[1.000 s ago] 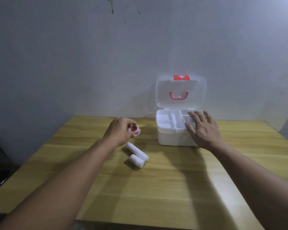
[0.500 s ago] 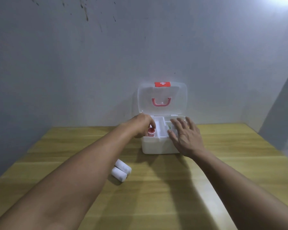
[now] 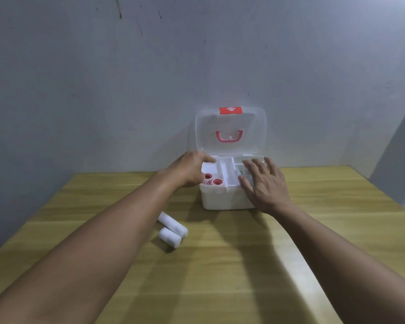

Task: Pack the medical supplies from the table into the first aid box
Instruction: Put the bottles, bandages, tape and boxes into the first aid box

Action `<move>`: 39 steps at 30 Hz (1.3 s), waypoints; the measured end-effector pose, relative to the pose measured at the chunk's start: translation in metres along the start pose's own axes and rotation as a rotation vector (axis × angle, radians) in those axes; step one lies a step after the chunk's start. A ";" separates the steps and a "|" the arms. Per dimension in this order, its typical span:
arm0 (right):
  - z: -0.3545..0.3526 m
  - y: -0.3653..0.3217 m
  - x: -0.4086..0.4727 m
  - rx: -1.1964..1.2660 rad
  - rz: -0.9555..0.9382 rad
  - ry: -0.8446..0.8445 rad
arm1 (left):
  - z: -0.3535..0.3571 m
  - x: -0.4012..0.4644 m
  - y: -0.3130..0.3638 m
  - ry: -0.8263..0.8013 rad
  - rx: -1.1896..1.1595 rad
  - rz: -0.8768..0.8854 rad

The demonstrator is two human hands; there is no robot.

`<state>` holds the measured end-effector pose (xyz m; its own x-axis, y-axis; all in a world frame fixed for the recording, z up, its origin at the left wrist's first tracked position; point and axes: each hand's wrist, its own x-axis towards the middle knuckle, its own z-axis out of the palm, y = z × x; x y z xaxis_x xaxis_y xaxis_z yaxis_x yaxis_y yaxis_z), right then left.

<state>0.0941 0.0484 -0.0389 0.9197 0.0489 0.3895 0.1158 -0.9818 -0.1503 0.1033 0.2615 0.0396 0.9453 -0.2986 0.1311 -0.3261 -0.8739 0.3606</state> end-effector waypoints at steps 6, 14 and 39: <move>-0.003 -0.003 -0.002 0.018 -0.004 -0.011 | -0.001 -0.048 -0.029 -0.130 0.045 -0.083; -0.003 -0.004 -0.004 0.008 -0.001 -0.026 | 0.032 -0.092 -0.068 -0.437 0.257 -0.100; -0.001 -0.004 -0.002 0.009 -0.026 0.031 | 0.008 0.067 -0.005 -0.044 0.213 -0.061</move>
<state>0.0915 0.0517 -0.0385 0.9043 0.0690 0.4213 0.1436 -0.9785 -0.1480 0.1685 0.2429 0.0389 0.9642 -0.2551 0.0729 -0.2639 -0.9508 0.1626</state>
